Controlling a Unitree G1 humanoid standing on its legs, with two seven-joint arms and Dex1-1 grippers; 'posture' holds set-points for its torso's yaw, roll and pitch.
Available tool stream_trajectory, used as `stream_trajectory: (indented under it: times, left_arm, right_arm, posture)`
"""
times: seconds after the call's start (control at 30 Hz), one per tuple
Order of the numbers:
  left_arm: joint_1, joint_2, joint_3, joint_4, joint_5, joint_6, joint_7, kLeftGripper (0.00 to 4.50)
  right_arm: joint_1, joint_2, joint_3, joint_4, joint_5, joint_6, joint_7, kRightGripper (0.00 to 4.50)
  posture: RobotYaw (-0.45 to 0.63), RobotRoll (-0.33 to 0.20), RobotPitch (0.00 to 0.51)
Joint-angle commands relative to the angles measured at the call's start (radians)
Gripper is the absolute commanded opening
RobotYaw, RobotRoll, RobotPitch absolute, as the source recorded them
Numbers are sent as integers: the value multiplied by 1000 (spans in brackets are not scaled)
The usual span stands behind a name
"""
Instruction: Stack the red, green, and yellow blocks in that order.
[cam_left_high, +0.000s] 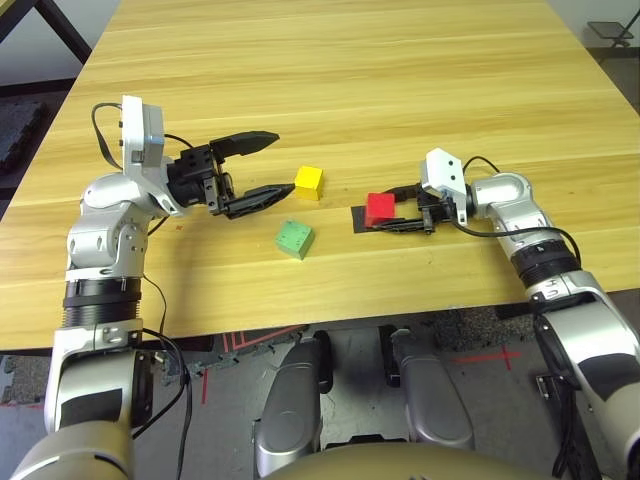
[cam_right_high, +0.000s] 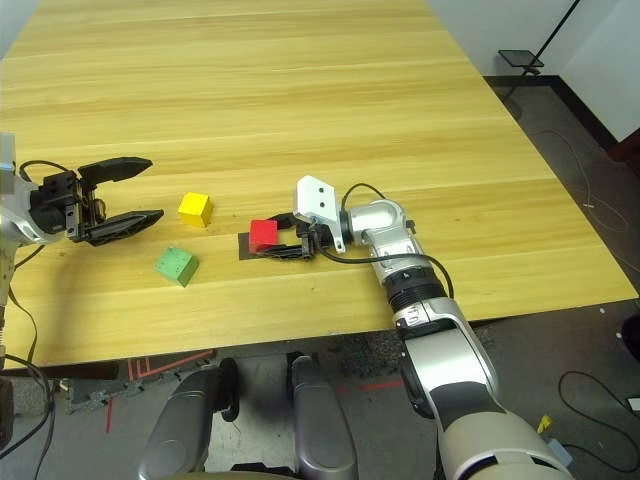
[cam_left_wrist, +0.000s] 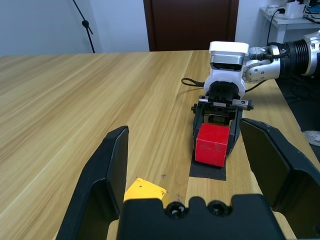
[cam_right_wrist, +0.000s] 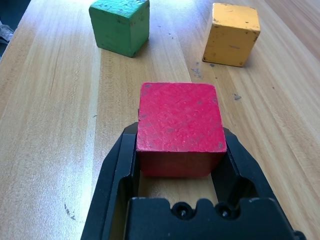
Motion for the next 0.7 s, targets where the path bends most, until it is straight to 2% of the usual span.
stream_trajectory:
  times: [0.03, 0.2, 0.43, 0.47, 0.7]
  left_arm:
    - [5, -2, -4, -3, -4, -5, 3, 4500]
    - [2, -1, -4, 2, -3, -6, 6, 4500]
    - [-2, -2, -3, 3, -6, -1, 11, 4500]
    - [-3, -2, -4, 3, -7, 0, 12, 4500]
    - [-12, 2, -7, 7, -8, 9, 8, 4500]
  right_arm:
    - [11, 9, 14, 23, -16, -17, 1, 2049]
    - [15, 16, 15, 32, -26, -29, 1, 2049]
    - [13, 19, 10, 43, -32, -45, -14, 4323]
    - [12, 19, 9, 44, -32, -46, -16, 4466]
    - [15, -10, 0, 15, -18, -59, 5, 4466]
  posture:
    - [344, 14, 223]
    - [346, 14, 225]
    - [342, 17, 230]
    - [338, 20, 233]
    - [335, 25, 235]
